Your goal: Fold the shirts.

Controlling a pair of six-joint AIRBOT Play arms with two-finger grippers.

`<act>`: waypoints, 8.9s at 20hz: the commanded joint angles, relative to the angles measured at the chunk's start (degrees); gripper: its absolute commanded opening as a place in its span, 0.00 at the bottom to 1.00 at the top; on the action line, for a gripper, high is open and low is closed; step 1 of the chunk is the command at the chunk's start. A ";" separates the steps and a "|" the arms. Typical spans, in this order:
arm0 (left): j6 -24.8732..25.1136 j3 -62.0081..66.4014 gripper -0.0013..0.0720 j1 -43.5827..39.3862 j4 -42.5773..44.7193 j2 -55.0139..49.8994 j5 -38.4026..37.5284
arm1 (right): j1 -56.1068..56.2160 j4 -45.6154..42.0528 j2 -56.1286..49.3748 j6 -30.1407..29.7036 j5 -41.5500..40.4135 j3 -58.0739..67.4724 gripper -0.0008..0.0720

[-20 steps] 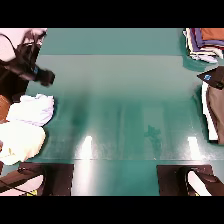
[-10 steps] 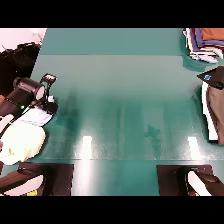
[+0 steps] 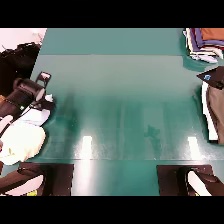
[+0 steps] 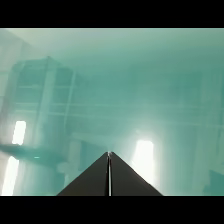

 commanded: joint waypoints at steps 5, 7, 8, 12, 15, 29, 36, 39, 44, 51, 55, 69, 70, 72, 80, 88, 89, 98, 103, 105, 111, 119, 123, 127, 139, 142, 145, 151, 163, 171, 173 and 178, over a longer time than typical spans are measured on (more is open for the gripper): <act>10.21 33.70 0.05 -0.31 -12.13 12.50 -1.05 | 0.04 1.07 -0.02 0.02 -3.32 12.59 0.04; 14.45 43.30 0.05 -1.11 -22.86 13.46 -1.09 | 0.04 1.01 -0.46 0.02 -3.58 17.00 0.04; 15.21 46.47 0.05 -2.54 -25.83 13.44 -0.70 | 0.04 1.01 -1.03 0.02 -3.21 19.17 0.04; 16.33 49.33 0.04 -12.81 -27.04 12.57 2.97 | 0.04 1.07 -3.58 0.04 -0.81 25.33 0.04; 18.40 49.33 0.04 -21.27 -27.06 7.13 0.81 | 0.04 1.09 -5.27 0.04 1.03 27.71 0.04; 18.73 44.26 0.76 -24.79 -35.08 -15.23 -2.47 | 0.04 1.01 -5.77 0.04 5.09 28.06 0.04; 24.15 15.76 0.76 -9.31 -62.12 -15.30 11.30 | 0.04 0.98 -5.79 0.04 5.18 28.06 0.04; 29.81 11.13 0.76 -10.10 -67.89 -17.79 13.77 | 0.04 0.66 -5.79 0.04 5.20 28.06 0.04; 32.57 11.19 0.76 -14.71 -71.67 -22.49 19.26 | 0.04 0.61 -5.75 0.04 6.14 27.56 0.04; 30.77 15.85 0.05 -9.94 -71.54 -21.55 17.81 | -2.25 0.50 -1.38 0.20 6.03 6.73 0.04; 30.77 17.84 0.05 -5.79 -70.86 -17.55 16.76 | -8.87 0.52 -2.16 -0.74 6.03 -10.01 0.17; 31.08 17.84 0.05 -5.49 -67.36 -16.50 14.27 | 7.96 1.18 -39.01 -5.44 -17.99 -10.25 0.63; 31.10 17.84 0.05 -5.49 -67.14 -16.50 14.27 | 8.79 1.14 -41.24 -5.42 -17.88 -8.11 0.63; 31.08 17.84 0.05 -5.49 -67.10 -16.50 14.27 | 10.10 1.18 -44.87 -5.42 -16.74 -4.50 0.61; 30.58 18.12 0.05 -5.49 -64.02 -9.66 17.22 | 11.80 0.61 -40.65 -6.21 -15.80 4.68 0.03; 30.45 34.03 0.05 -5.49 -57.35 14.67 16.33 | 9.75 0.50 -14.69 -6.97 -10.88 23.65 0.03; 30.40 35.95 0.05 -5.51 -57.40 16.52 15.56 | 9.77 0.50 -12.41 -6.97 -10.14 25.42 0.03; 28.89 43.50 0.05 -5.51 -55.06 15.98 2.71 | 9.70 -11.02 -2.51 1.29 -5.73 30.47 0.03; 27.58 31.50 0.05 -5.55 -54.66 8.26 -5.66 | 13.05 -11.63 -12.85 3.87 7.45 30.38 0.03; 27.67 20.96 0.05 -6.60 -54.73 7.23 -3.82 | 14.80 -13.55 -16.46 3.89 8.48 28.79 0.03; 27.63 -4.83 0.05 -17.81 -57.77 7.15 2.03 | 14.40 -15.82 -16.70 4.04 3.91 16.46 0.03; 26.95 0.85 0.69 -11.85 -55.49 7.32 2.56 | 7.80 -15.37 -8.17 4.46 1.60 7.54 0.03; 25.73 2.23 0.69 -0.83 -55.71 5.75 10.05 | 6.84 -15.34 -6.29 4.46 1.60 7.54 0.03; 25.57 2.27 0.69 2.36 -61.75 -4.35 17.27 | 6.84 -15.26 -6.86 4.50 1.70 7.54 0.03; 35.60 12.07 0.51 2.36 -71.65 -23.50 24.30 | 6.88 -15.28 -7.34 4.61 1.60 7.54 0.03; 35.56 13.40 0.05 2.36 -71.67 -23.39 22.99 | 6.88 -15.28 -7.32 4.61 1.40 7.54 0.03; 35.56 17.46 0.05 2.38 -70.16 -20.94 20.26 | 6.88 -15.28 -7.23 4.55 -0.28 7.89 0.03; 33.59 33.31 0.05 3.37 -54.99 -0.20 20.20 | 6.84 -15.47 -7.28 2.34 -0.52 23.80 0.03; 23.69 58.93 0.05 4.57 -46.27 22.21 13.99 | 6.82 -22.62 -2.38 1.46 2.03 49.72 0.03; 23.47 53.51 0.05 4.57 -46.27 17.84 5.62 | 6.84 -26.34 -6.67 3.15 5.16 49.75 0.03; 23.47 47.87 0.05 4.57 -46.27 14.32 1.66 | 6.84 -26.34 -12.72 3.15 9.66 49.72 0.03; 23.52 26.47 0.05 4.57 -48.06 3.76 2.73 | 6.84 -26.27 -29.18 3.13 13.51 41.31 0.03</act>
